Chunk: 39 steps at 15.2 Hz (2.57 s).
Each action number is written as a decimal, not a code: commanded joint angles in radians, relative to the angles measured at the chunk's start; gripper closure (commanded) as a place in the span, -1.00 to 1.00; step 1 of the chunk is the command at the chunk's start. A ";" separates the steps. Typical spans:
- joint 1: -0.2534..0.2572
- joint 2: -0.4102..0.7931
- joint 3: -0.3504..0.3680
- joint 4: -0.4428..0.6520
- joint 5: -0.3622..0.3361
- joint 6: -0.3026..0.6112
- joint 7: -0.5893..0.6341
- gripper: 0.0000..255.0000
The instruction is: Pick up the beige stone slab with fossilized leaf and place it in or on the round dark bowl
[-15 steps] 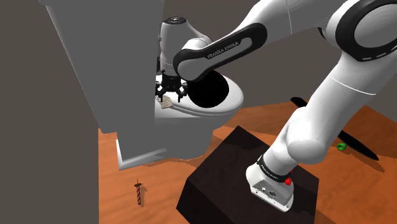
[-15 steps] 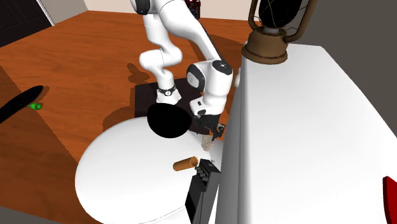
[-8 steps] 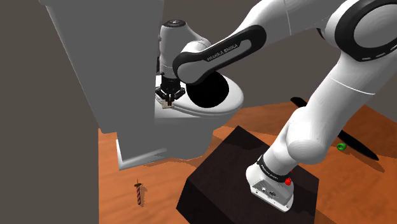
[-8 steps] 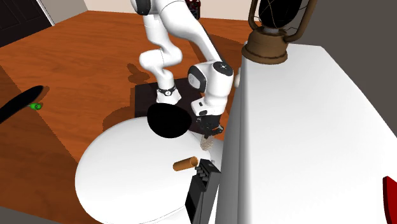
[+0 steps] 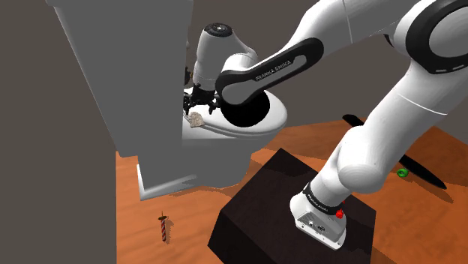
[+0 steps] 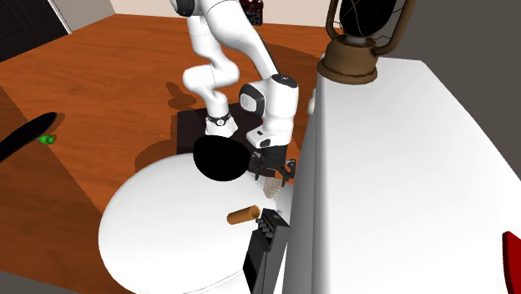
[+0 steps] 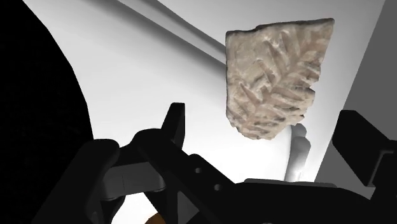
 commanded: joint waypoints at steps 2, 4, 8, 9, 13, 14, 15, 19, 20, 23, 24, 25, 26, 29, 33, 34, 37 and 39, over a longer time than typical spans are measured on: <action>-0.002 0.036 -0.001 -0.002 -0.030 0.054 0.017 -1.00; -0.004 0.060 -0.006 -0.001 -0.047 0.077 0.030 -1.00; -0.003 0.067 -0.008 -0.001 -0.052 0.083 0.033 -1.00; -0.003 0.067 -0.009 -0.001 -0.052 0.083 0.033 -1.00; -0.001 0.067 -0.010 -0.001 -0.052 0.083 0.033 -1.00; -0.002 0.070 -0.011 -0.002 -0.056 0.088 0.035 1.00; -0.001 0.074 -0.011 -0.001 -0.058 0.089 0.038 1.00; -0.004 0.077 -0.013 0.003 -0.057 0.090 0.033 1.00; -0.004 0.075 -0.013 0.002 -0.056 0.089 0.032 1.00; -0.001 0.067 -0.010 -0.001 -0.052 0.083 0.033 1.00; -0.001 0.057 -0.009 0.002 -0.043 0.071 0.024 1.00; 0.000 0.048 -0.008 0.006 -0.033 0.060 0.015 1.00; 0.000 0.038 -0.007 0.009 -0.025 0.048 0.007 1.00; 0.002 0.011 -0.005 0.022 0.000 0.011 -0.017 1.00; 0.005 -0.022 -0.005 0.042 0.029 -0.038 -0.045 1.00; 0.005 -0.029 -0.005 0.047 0.035 -0.050 -0.052 1.00; 0.008 -0.051 -0.005 0.065 0.053 -0.088 -0.071 1.00; 0.010 -0.065 -0.005 0.079 0.064 -0.113 -0.082 1.00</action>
